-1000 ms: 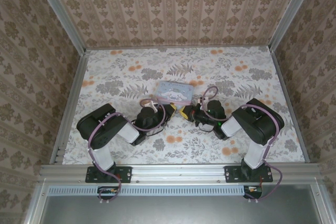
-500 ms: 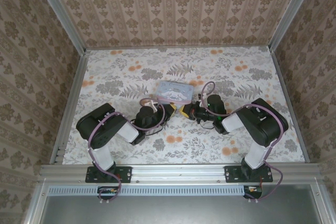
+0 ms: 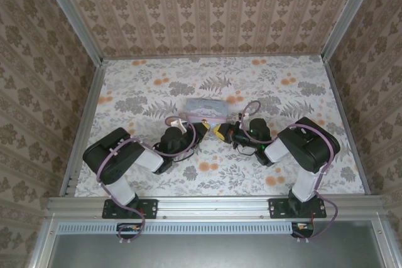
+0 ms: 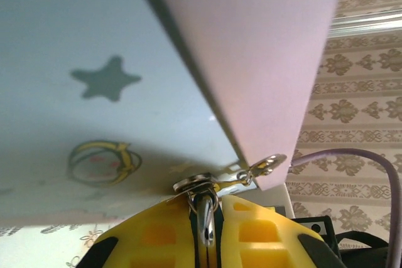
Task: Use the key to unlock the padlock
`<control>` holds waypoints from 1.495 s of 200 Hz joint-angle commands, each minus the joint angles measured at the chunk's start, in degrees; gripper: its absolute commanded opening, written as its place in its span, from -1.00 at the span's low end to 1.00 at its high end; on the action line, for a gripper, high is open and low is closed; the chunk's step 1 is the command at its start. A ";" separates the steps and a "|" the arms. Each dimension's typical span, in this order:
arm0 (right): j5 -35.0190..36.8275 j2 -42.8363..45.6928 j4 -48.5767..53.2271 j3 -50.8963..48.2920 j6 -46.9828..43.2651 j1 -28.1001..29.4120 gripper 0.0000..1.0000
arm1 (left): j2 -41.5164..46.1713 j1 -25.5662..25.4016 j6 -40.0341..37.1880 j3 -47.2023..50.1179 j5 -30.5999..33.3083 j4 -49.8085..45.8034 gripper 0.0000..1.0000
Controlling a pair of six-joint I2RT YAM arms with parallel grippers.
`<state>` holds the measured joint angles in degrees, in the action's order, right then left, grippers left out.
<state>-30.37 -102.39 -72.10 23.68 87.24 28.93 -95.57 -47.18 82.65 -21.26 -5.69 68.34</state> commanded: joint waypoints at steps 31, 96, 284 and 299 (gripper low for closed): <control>3.33 -0.56 -2.39 3.88 0.22 0.69 -1.00 | 3.47 -4.05 -1.51 -0.87 -7.73 6.20 -1.00; -0.68 2.53 8.33 8.44 -8.25 -0.57 -1.00 | -2.56 -5.50 -0.79 -2.68 -9.86 6.35 -1.00; -0.74 6.04 11.03 8.71 -9.83 -1.77 -1.00 | -7.59 -5.64 -0.27 -4.27 -14.57 6.28 -1.00; -0.40 3.90 4.17 7.37 -6.24 -2.02 -1.00 | -8.43 -5.59 0.11 -3.82 -13.63 6.20 -1.00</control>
<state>-33.74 -95.96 -49.74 29.87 76.88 25.91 -102.26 -48.01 83.42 -23.90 -4.49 73.45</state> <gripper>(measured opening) 0.067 0.096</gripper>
